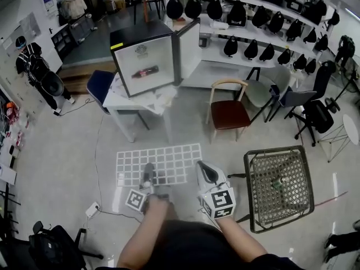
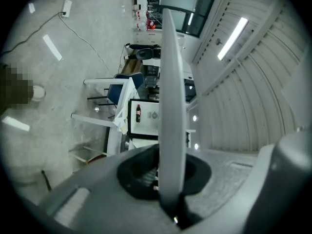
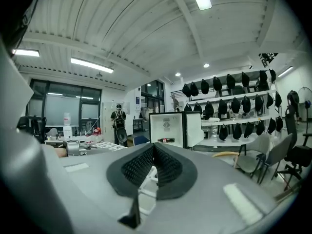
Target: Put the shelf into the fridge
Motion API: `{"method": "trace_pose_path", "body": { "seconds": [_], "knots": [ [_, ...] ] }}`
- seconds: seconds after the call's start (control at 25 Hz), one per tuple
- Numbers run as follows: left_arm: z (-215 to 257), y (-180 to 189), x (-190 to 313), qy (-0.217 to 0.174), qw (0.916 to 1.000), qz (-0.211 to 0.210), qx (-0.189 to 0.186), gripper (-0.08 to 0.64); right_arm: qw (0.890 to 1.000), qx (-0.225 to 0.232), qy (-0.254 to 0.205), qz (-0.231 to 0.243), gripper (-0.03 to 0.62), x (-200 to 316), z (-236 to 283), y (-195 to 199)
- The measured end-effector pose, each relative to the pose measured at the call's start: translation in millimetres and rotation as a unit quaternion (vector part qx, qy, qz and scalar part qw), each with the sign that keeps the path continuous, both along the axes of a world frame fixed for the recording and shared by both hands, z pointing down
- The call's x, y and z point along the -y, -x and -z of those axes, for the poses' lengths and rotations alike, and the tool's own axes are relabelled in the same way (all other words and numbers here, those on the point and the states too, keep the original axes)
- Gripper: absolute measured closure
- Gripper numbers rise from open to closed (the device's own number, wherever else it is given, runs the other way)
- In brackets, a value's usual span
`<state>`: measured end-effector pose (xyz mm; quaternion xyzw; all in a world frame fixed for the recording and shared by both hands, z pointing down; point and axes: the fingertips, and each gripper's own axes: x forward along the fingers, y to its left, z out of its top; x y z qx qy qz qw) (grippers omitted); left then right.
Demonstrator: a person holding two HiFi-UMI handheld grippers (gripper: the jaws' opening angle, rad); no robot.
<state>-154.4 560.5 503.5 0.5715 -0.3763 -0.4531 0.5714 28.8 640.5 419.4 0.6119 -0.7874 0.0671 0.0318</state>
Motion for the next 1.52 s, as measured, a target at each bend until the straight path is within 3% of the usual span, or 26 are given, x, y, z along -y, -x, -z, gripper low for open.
{"method": "trace_pose_path", "body": {
  "seconds": [0.12,0.24,0.44,0.88,1.16,1.52],
  "knots": [
    [-14,-5,15,0.014,0.9998,-0.008,0.016,0.528,1.0,-0.008,0.005,0.008,0.591,15,-2,1],
    [-28,-12,39,0.029,0.9995,-0.011,0.003,0.528,1.0,-0.015,0.006,0.006,0.591,37,-7,-4],
    [-22,-19,85,0.012,0.9999,-0.002,0.005,0.528,1.0,-0.015,0.015,-0.009,0.591,81,-15,-22],
    [-4,-39,250,0.001,0.9995,-0.021,0.023,0.528,0.998,-0.017,0.021,-0.062,0.591,244,-1,-65],
    [-2,-46,353,0.015,0.9993,-0.035,0.005,0.528,0.997,-0.017,0.036,-0.063,0.591,349,1,-58],
    [-11,-35,461,0.017,0.9989,-0.043,0.013,0.528,0.996,-0.033,0.049,-0.068,0.591,457,-7,-40]
  ]
}}
